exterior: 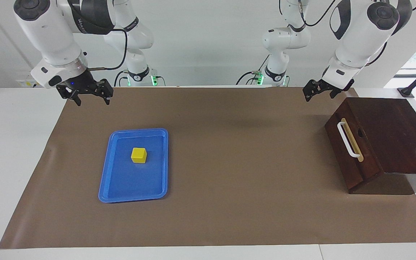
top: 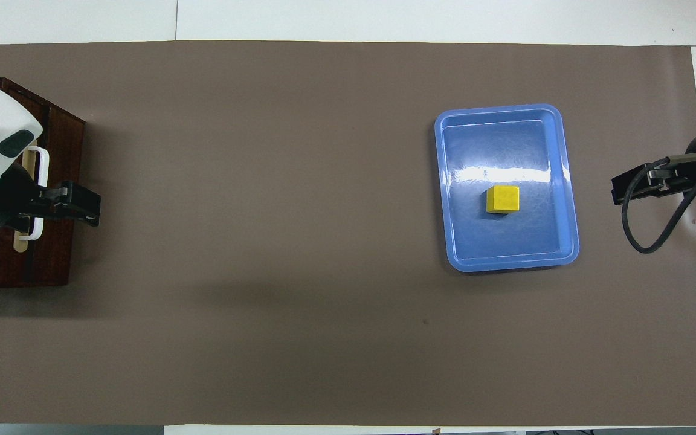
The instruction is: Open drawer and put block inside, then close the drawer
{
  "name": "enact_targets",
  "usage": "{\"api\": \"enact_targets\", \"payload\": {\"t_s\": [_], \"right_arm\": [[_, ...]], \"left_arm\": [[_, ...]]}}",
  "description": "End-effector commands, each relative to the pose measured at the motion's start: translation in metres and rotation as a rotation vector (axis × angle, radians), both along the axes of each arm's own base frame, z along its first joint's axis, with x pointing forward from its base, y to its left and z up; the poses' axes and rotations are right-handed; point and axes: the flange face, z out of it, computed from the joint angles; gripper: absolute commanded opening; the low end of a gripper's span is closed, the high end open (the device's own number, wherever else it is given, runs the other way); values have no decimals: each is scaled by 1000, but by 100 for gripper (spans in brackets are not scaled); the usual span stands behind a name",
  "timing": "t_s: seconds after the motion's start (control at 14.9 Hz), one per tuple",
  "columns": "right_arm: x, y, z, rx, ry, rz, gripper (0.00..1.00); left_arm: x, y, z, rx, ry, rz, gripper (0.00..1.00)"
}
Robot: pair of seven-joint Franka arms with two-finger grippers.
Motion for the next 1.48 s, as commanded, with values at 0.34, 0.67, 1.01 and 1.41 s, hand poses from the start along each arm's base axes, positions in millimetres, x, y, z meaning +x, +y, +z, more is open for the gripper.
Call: {"api": "enact_targets", "payload": {"t_s": [0.34,0.67,1.01,1.41], "right_arm": [[-1,-1,5,-3,-12,15,100],[-2,-5,5,41,-10,0,100],[-7,-6,-5,45,6,27,100],[-21,-10,-57,110,41,-328,100]], "left_arm": [[4,3,-4,-12,-106,-15,100],[16,12,-59,125,-204,-152,100],[43,28,-143,235,-230,-268,100],[56,64,-167,301,-254,-369,100]]}}
